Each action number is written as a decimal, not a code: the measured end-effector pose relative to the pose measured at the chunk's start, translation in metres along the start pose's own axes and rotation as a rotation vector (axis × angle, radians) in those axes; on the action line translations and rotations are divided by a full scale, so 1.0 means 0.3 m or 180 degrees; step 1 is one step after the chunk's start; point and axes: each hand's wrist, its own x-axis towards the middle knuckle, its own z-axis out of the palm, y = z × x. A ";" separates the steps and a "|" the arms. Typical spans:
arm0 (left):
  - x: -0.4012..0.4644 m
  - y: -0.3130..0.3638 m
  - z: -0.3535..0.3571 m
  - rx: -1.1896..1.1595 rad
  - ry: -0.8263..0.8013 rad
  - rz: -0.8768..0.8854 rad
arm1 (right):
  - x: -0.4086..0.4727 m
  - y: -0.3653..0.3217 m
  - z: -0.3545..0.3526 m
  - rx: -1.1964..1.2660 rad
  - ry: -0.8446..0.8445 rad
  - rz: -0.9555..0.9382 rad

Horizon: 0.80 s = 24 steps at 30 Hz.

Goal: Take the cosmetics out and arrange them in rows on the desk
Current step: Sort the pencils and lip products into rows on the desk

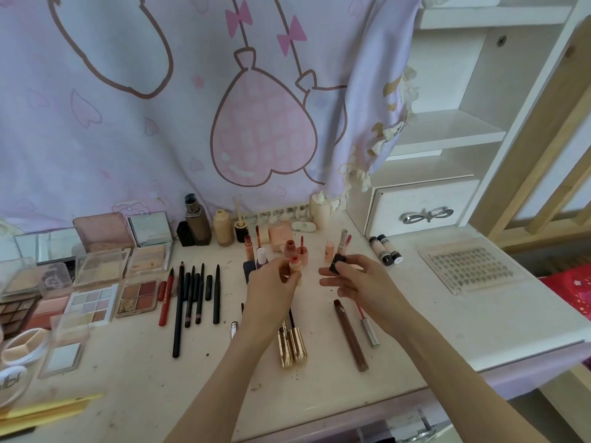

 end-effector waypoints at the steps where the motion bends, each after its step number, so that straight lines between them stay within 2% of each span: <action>1: 0.007 -0.003 0.006 0.0052 -0.0012 -0.0022 | 0.013 0.007 0.007 -0.0497 0.0137 -0.0179; 3: 0.014 -0.010 0.017 0.0155 -0.0026 -0.0064 | 0.045 0.022 0.018 -0.1520 0.0395 -0.0579; 5: 0.016 -0.018 0.026 0.0254 -0.0001 -0.0101 | 0.075 0.036 0.027 -0.2179 0.0555 -0.0867; 9: 0.022 -0.031 0.037 0.0363 0.0048 -0.0179 | 0.114 0.053 0.048 -0.2973 0.0428 -0.1105; 13: 0.038 -0.034 0.044 0.0388 0.0024 -0.0205 | 0.142 0.064 0.060 -0.3632 0.0304 -0.1007; 17: 0.050 -0.029 0.053 0.0420 0.0033 -0.0213 | 0.164 0.079 0.068 -0.4121 0.0313 -0.1006; 24: 0.055 -0.023 0.053 0.0386 0.0014 -0.0188 | 0.192 0.092 0.069 -0.4247 0.0337 -0.1041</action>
